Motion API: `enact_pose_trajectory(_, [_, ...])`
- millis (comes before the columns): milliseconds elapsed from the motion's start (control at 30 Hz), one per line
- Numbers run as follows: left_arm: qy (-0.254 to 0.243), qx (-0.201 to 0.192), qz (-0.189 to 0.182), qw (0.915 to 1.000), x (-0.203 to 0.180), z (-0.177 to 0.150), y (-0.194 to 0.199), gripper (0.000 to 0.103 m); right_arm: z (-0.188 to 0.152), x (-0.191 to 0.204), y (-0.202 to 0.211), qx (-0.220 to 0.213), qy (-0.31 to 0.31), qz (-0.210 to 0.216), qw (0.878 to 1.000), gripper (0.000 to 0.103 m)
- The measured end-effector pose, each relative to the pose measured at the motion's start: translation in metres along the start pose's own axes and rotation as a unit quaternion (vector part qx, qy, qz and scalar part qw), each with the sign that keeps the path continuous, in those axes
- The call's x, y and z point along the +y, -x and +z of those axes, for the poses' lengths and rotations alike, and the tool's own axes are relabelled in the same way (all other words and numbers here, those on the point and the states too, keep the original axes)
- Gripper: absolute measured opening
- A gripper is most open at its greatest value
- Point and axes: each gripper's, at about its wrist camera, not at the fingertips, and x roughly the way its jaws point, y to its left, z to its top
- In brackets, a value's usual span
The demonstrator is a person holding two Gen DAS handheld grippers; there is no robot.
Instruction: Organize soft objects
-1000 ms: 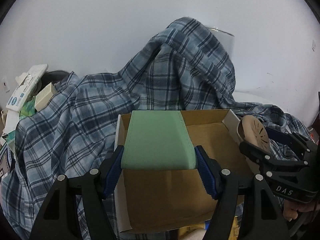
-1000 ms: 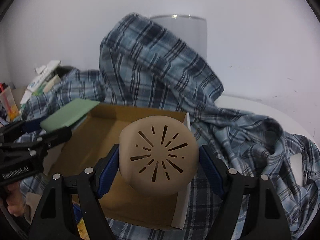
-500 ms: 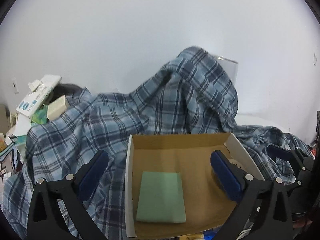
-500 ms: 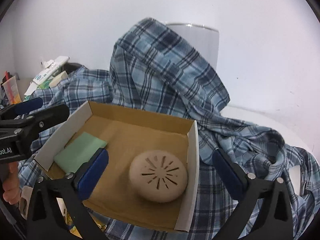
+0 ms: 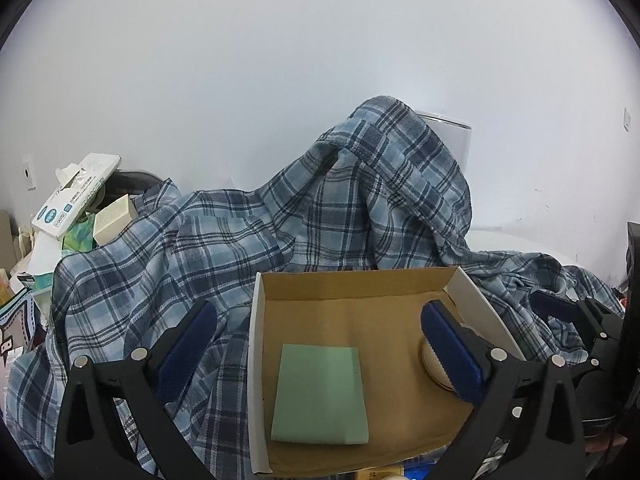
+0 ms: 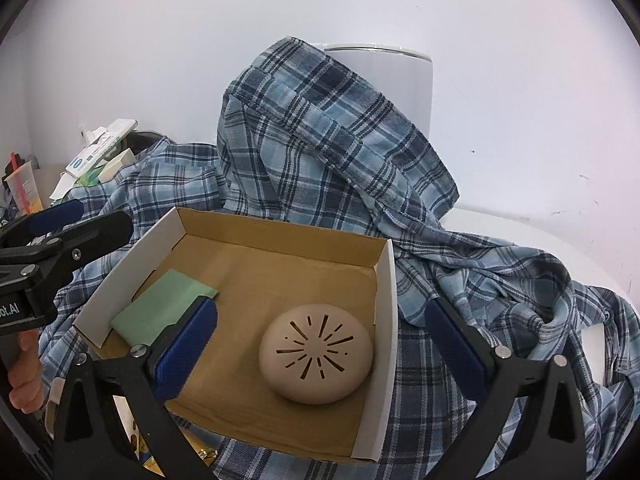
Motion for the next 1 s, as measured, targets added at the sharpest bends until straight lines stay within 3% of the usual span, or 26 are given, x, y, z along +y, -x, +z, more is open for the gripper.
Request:
enact_pose_trajectory(100, [-0.004, -0.005, -0.003, 1.0000, -0.001, 0.002, 0.003, 0.103, 0.000, 0.000, 0.000, -0.001, -0.001, 0.001, 1.000, 0.103])
enact_pose_trajectory(233, [-0.003, -0.044, 0.002, 0.9990, 0.001, 0.017, 0.025, 0.103, 0.005, 0.000, 0.004, -0.002, -0.005, 0.001, 1.000, 0.103])
enact_pose_trajectory(367, [0.001, -0.072, -0.018, 0.9972, 0.000, 0.034, 0.061, 0.103, 0.020, -0.005, 0.028, -0.029, -0.020, 0.000, 0.999, 0.103])
enact_pose_trajectory(500, [-0.030, -0.087, -0.009, 0.9957, -0.010, 0.037, 0.095, 0.103, 0.031, -0.009, 0.064, -0.061, -0.027, -0.002, 0.998, 0.103])
enact_pose_trajectory(733, [-0.024, -0.116, -0.039, 0.9922, -0.015, 0.007, 0.156, 0.103, 0.021, -0.008, 0.137, -0.128, -0.020, -0.021, 0.991, 0.103])
enact_pose_trajectory(1000, [-0.034, -0.089, -0.040, 0.9947, -0.013, -0.051, 0.181, 0.103, -0.030, 0.000, 0.191, -0.153, -0.012, -0.021, 0.988, 0.103])
